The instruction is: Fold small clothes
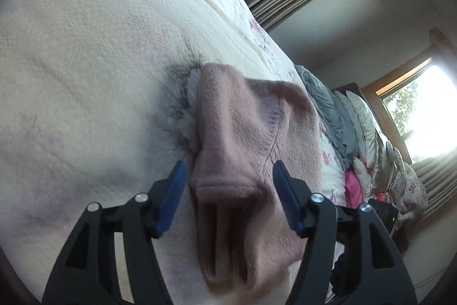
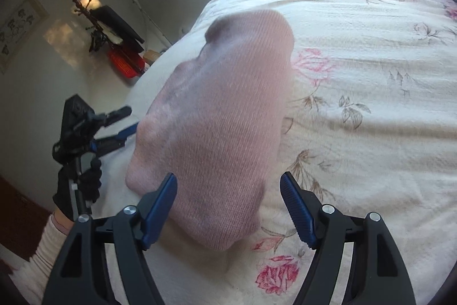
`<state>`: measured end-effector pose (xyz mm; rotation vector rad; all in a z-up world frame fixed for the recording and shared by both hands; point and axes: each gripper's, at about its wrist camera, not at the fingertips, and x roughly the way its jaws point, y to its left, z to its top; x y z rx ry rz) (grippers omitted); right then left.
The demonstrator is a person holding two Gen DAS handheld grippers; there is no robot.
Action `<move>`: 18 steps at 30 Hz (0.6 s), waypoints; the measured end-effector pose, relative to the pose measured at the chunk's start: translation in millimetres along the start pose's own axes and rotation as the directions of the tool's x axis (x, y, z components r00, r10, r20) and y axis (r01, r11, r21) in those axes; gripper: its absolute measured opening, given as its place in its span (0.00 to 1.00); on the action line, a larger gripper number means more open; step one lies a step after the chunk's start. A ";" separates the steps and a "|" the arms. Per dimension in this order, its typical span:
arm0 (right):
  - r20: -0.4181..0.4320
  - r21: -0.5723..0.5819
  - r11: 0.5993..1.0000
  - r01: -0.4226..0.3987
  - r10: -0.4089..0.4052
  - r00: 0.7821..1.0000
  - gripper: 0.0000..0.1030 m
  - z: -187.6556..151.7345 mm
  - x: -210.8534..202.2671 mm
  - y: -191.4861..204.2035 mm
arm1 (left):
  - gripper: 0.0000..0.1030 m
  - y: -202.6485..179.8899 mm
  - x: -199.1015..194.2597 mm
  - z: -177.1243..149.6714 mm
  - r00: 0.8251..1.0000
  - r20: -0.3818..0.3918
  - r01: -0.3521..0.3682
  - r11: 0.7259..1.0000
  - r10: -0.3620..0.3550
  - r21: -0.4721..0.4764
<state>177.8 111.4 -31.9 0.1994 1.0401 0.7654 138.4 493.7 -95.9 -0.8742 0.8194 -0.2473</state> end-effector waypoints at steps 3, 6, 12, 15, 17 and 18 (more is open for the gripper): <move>-0.004 0.030 0.999 -0.023 0.024 1.000 0.73 6.2 4.0 -6.7 | 0.62 6.2 14.3 0.8 0.999 -0.048 0.011 0.999 -0.012 -0.031; -0.014 0.077 0.995 -0.061 0.062 0.998 0.73 11.1 9.7 -20.7 | 0.62 14.7 26.8 -0.2 0.996 -0.065 0.061 0.995 -0.066 -0.080; -0.019 0.112 0.989 -0.093 0.095 0.995 0.74 20.7 23.7 -35.6 | 0.64 16.6 54.4 9.4 0.991 -0.101 0.081 0.993 -0.090 -0.091; -0.006 0.141 0.981 -0.135 0.138 0.990 0.77 28.0 32.4 -41.1 | 0.67 11.0 66.9 13.5 0.980 -0.144 0.127 0.989 -0.137 -0.078; -0.015 0.158 0.975 -0.156 0.161 0.987 0.80 33.8 43.1 -45.1 | 0.67 9.6 74.5 14.4 0.974 -0.165 0.141 0.987 -0.153 -0.079; -0.016 0.165 0.972 -0.169 0.174 0.985 0.82 35.4 47.5 -46.5 | 0.69 7.9 78.8 14.2 0.971 -0.179 0.148 0.986 -0.159 -0.076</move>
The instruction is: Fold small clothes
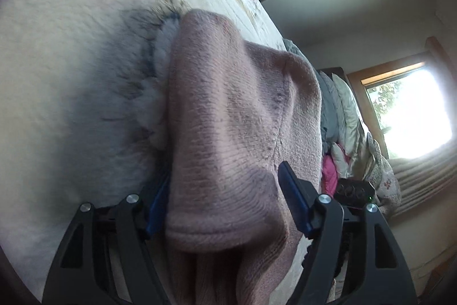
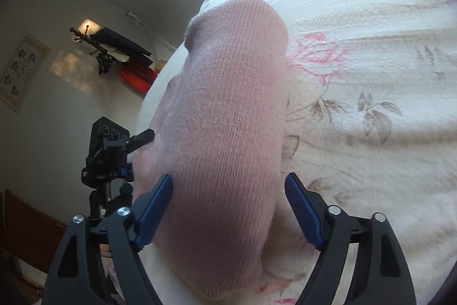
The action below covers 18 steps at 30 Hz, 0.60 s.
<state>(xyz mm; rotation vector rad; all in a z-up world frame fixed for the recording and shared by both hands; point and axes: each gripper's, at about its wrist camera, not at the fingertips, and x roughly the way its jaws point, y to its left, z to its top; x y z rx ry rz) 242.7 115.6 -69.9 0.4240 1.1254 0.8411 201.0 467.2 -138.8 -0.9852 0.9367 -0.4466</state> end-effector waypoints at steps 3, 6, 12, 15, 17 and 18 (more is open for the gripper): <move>-0.014 0.032 0.998 -0.049 0.049 0.999 0.87 5.4 14.4 -6.3 | 0.68 -5.7 7.2 -3.1 1.000 -0.026 -0.005 0.999 0.006 0.048; -0.035 0.092 0.990 -0.108 0.111 0.993 0.88 11.5 33.9 -15.0 | 0.53 -7.9 11.0 -9.9 0.999 -0.027 -0.028 0.996 0.030 0.086; -0.016 0.095 0.980 -0.177 0.179 0.984 0.62 7.2 27.0 -19.1 | 0.44 -7.8 5.9 -21.9 0.999 0.009 0.044 0.997 -0.045 0.068; -0.020 0.089 0.979 -0.181 0.183 0.983 0.61 5.2 14.9 -16.9 | 0.43 -20.3 1.2 -34.3 0.995 0.030 0.096 0.993 -0.098 0.069; -0.026 0.067 0.982 -0.178 0.180 0.983 0.60 0.7 2.5 -14.5 | 0.43 -28.0 -1.8 -43.3 0.992 0.032 0.115 0.991 -0.118 0.074; -0.027 0.050 0.983 -0.174 0.176 0.984 0.60 -2.6 -8.3 -12.5 | 0.43 -34.3 -1.1 -49.7 0.993 0.028 0.116 0.990 -0.119 0.083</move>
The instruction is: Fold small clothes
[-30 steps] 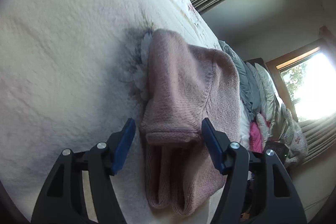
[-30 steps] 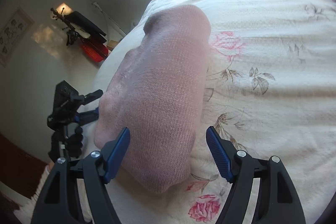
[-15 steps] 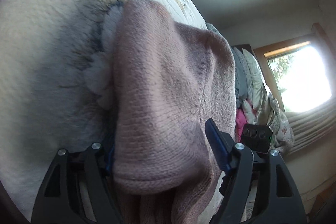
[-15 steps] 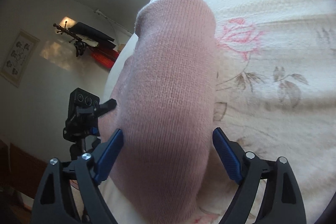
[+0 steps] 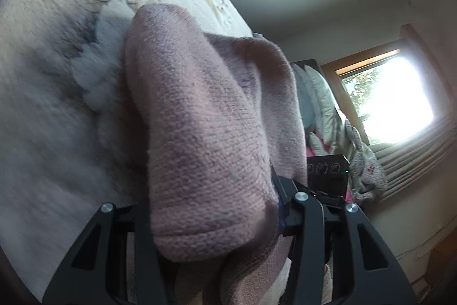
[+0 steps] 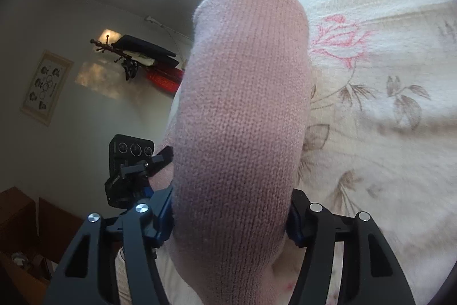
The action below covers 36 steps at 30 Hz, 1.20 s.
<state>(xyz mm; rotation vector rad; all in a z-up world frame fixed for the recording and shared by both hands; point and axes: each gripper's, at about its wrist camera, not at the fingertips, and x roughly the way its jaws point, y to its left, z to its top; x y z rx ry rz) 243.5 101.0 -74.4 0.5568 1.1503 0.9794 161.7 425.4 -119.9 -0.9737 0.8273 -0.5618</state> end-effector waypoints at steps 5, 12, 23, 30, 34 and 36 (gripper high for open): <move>0.013 -0.052 0.998 0.022 -0.021 1.000 0.60 -23.0 -62.9 7.8 | 0.43 -45.4 19.7 -40.3 0.999 -0.037 0.034 0.998 -0.032 0.058; 0.024 -0.091 0.991 0.093 -0.091 0.996 0.60 -75.0 -167.7 3.8 | 0.43 -108.3 68.9 -107.8 0.995 -0.063 0.079 0.990 -0.072 0.116; 0.024 0.090 0.990 0.106 -0.109 0.994 0.61 -132.6 -205.5 -81.8 | 0.43 -100.0 128.5 -173.3 0.993 -0.103 -0.041 0.994 0.052 0.102; 0.065 0.141 0.987 0.074 -0.084 0.994 0.65 -156.0 -193.9 -114.7 | 0.45 -85.6 141.5 -193.9 0.992 -0.072 -0.087 0.984 0.099 0.155; 0.080 0.170 0.983 0.067 -0.082 0.993 0.71 -162.7 -196.0 -121.8 | 0.47 -93.9 146.4 -195.3 0.988 -0.072 -0.122 0.979 0.135 0.163; 0.068 0.164 0.981 0.106 -0.119 0.991 0.76 -169.3 -202.4 -119.8 | 0.49 -95.8 140.2 -197.5 0.986 -0.067 -0.141 0.980 0.151 0.142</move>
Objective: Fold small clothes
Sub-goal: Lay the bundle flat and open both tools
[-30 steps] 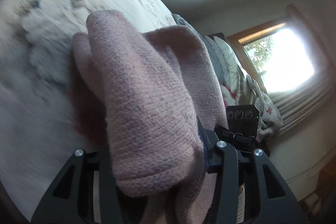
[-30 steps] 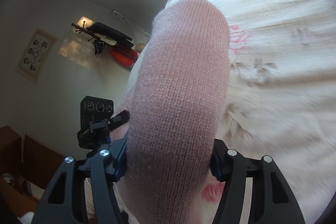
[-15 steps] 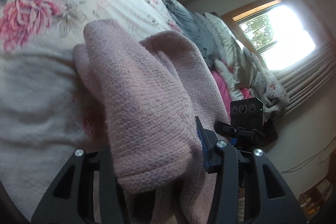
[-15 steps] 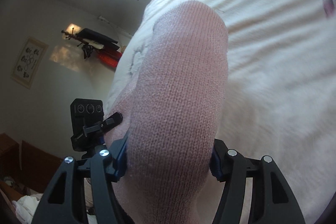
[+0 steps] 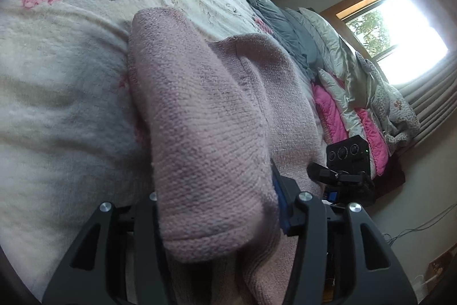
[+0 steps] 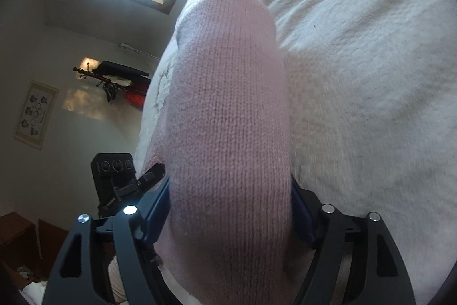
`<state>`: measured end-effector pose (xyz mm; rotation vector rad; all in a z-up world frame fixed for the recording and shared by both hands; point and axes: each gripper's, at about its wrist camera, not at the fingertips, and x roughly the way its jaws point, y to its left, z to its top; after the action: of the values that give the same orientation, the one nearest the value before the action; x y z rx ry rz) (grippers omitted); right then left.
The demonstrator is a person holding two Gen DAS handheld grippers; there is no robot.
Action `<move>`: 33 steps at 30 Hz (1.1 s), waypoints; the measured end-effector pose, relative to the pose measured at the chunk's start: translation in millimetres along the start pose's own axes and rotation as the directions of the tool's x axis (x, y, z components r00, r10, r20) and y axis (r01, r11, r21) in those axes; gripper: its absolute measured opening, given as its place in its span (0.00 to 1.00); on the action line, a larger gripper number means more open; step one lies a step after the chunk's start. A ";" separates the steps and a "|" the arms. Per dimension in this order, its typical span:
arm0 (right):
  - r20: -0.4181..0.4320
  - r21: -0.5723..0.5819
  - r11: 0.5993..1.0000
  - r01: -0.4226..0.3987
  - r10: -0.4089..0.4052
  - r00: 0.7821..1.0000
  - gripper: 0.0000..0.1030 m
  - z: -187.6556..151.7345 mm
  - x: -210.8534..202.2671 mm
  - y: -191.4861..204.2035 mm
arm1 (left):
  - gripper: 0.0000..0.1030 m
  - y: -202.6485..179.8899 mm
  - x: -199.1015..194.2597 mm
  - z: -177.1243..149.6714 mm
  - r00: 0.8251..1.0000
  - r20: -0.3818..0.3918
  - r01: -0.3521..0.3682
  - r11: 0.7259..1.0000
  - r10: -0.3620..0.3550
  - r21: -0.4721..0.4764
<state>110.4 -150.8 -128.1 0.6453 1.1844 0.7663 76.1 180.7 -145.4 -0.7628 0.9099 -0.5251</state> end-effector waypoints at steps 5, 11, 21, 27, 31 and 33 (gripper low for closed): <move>-0.012 -0.046 0.994 0.100 -0.100 0.995 0.81 -21.1 -15.7 17.2 | 0.52 -15.1 -25.1 -15.0 0.997 0.033 -0.069 0.997 0.070 -0.025; 0.047 -0.039 0.984 0.172 -0.170 0.984 0.81 -53.6 -37.7 35.5 | 0.55 -54.3 -56.3 -47.9 0.972 0.100 -0.219 0.972 0.210 0.083; 0.044 -0.065 0.923 0.380 -0.377 0.925 0.80 -87.7 -29.6 49.6 | 0.56 -44.0 -45.2 -78.3 0.940 0.066 -0.341 0.933 0.335 0.116; 0.052 -0.041 0.918 0.395 -0.392 0.918 0.79 -92.3 -30.4 48.9 | 0.56 -38.6 -46.3 -83.8 0.931 0.061 -0.366 0.923 0.361 0.123; 0.085 -0.052 0.894 0.446 -0.441 0.894 0.82 -99.0 -38.5 62.6 | 0.57 -53.3 -58.1 -86.7 0.933 0.061 -0.360 0.924 0.355 0.126; 0.114 -0.068 0.871 0.486 -0.478 0.871 0.85 -104.7 -44.5 79.4 | 0.63 -66.0 -68.5 -90.6 0.921 0.083 -0.389 0.909 0.380 0.151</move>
<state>-13.5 -134.9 -67.8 0.2781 1.1505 0.3579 -42.4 154.0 -95.3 -0.4274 0.9271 -0.2253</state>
